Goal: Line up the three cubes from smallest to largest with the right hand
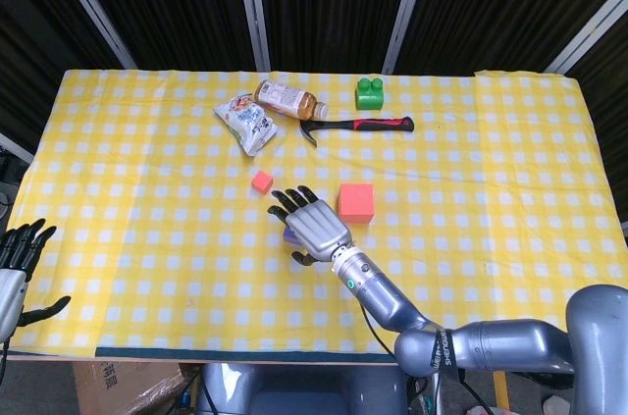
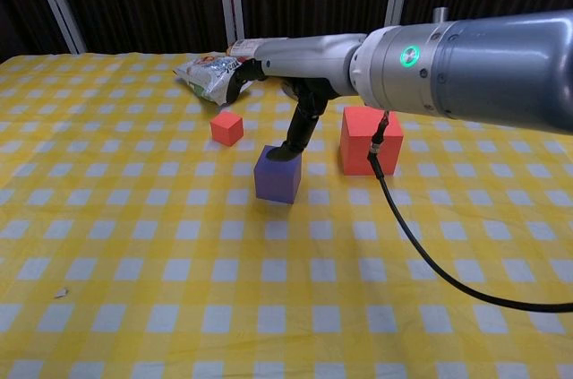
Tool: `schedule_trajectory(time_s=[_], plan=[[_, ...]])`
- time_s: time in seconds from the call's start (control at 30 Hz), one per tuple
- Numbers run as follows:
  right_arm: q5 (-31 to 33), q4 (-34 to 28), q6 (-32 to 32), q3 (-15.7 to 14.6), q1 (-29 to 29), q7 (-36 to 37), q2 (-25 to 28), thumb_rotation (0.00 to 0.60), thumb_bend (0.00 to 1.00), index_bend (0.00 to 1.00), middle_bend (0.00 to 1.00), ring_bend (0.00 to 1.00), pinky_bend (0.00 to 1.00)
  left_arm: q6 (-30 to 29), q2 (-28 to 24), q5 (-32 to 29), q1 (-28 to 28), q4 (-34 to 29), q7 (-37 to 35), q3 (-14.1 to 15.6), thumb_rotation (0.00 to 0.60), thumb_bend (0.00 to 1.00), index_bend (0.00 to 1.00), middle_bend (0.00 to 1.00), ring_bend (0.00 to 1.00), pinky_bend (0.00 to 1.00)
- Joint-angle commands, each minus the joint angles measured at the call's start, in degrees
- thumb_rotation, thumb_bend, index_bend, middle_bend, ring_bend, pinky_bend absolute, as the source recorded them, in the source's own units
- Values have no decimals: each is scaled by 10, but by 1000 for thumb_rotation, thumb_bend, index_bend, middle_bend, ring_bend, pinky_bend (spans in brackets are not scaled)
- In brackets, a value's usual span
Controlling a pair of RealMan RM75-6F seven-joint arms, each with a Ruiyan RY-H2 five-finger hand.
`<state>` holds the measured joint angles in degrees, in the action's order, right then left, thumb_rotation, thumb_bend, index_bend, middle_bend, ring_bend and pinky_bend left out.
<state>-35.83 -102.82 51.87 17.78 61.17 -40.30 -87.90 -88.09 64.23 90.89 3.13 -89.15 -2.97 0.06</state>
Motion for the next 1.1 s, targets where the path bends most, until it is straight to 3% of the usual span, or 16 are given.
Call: schedule_trajectory(time_s=[0.03, 0.23, 0.53, 0.9, 1.1], plan=[[11, 26, 9, -6, 16, 0, -23, 600, 362, 239, 4, 0, 12, 1, -1, 1, 1, -1, -2, 1, 600, 39, 0, 0, 0, 37], [34, 57, 21, -24, 37, -15, -50, 600, 362, 237, 3, 0, 0, 3, -4, 2, 2, -4, -7, 2, 600, 40, 0, 0, 0, 38], [85, 80, 43, -34, 65, -44, -74, 600, 362, 117, 0, 0, 0, 5, -7, 5, 3, -7, -12, 5, 600, 40, 0, 0, 0, 38], [102, 120, 58, -41, 76, -49, -100, 600, 362, 118, 0, 0, 0, 5, -10, 8, 3, -9, -18, 7, 600, 41, 0, 0, 0, 38], [121, 137, 72, -46, 86, -72, -113, 600, 362, 203, 0, 0, 0, 5, -11, 10, 4, -10, -23, 8, 600, 41, 0, 0, 0, 38]])
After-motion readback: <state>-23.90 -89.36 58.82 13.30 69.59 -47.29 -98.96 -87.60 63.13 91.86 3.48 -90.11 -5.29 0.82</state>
